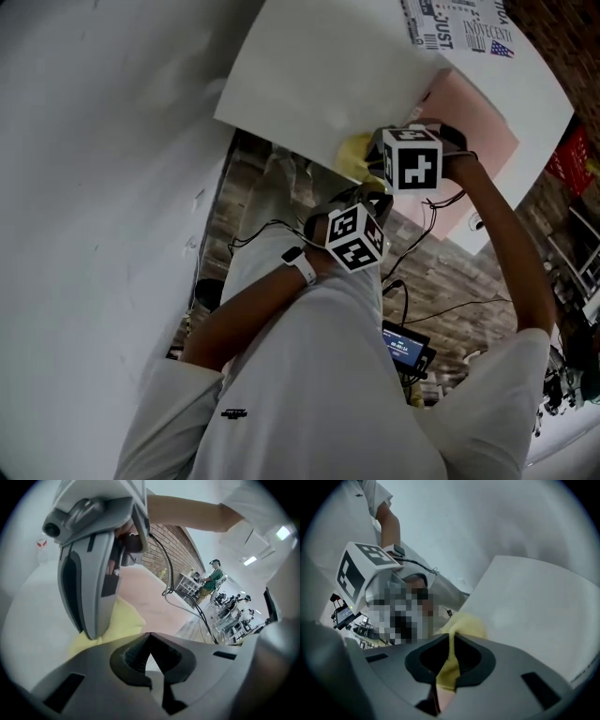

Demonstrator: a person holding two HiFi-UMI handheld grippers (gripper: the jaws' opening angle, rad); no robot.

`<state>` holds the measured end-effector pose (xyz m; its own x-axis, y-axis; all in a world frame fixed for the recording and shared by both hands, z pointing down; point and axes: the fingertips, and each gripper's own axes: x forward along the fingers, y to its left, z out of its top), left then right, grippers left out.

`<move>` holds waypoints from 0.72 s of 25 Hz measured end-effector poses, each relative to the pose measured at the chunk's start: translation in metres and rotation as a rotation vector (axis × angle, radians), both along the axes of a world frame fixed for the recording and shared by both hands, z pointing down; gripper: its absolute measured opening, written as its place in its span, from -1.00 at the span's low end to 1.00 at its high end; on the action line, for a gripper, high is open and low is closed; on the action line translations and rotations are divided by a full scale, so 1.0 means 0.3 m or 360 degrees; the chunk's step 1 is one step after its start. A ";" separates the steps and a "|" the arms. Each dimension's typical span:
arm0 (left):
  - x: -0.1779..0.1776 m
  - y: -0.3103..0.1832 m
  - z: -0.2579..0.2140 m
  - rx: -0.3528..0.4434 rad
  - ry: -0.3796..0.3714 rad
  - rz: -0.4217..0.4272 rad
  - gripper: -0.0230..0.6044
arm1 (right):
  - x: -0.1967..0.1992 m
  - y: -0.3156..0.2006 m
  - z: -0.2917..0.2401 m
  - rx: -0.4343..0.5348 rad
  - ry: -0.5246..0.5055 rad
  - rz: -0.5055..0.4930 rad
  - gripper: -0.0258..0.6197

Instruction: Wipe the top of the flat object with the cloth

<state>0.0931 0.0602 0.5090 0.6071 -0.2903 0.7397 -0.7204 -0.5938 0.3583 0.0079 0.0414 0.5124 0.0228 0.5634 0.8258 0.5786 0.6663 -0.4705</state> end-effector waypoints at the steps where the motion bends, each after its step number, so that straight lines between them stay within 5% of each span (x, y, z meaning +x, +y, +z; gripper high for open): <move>1: 0.000 -0.001 0.001 -0.0009 0.0003 -0.0008 -0.87 | 0.004 -0.002 0.013 0.0014 0.0030 -0.0052 -0.80; 9: 0.001 -0.003 0.008 -0.0056 -0.0004 -0.0029 -0.87 | 0.021 -0.101 0.043 0.0143 0.0158 -0.0193 -0.80; 18: -0.002 0.002 0.012 -0.0074 0.0005 -0.0040 -0.87 | 0.025 -0.315 0.070 0.0354 0.0184 -0.0090 -0.80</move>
<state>0.0927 0.0606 0.5126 0.6023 -0.2709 0.7509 -0.7338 -0.5581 0.3873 0.0153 -0.0530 0.5334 0.1505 0.3632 0.9195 0.5688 0.7289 -0.3810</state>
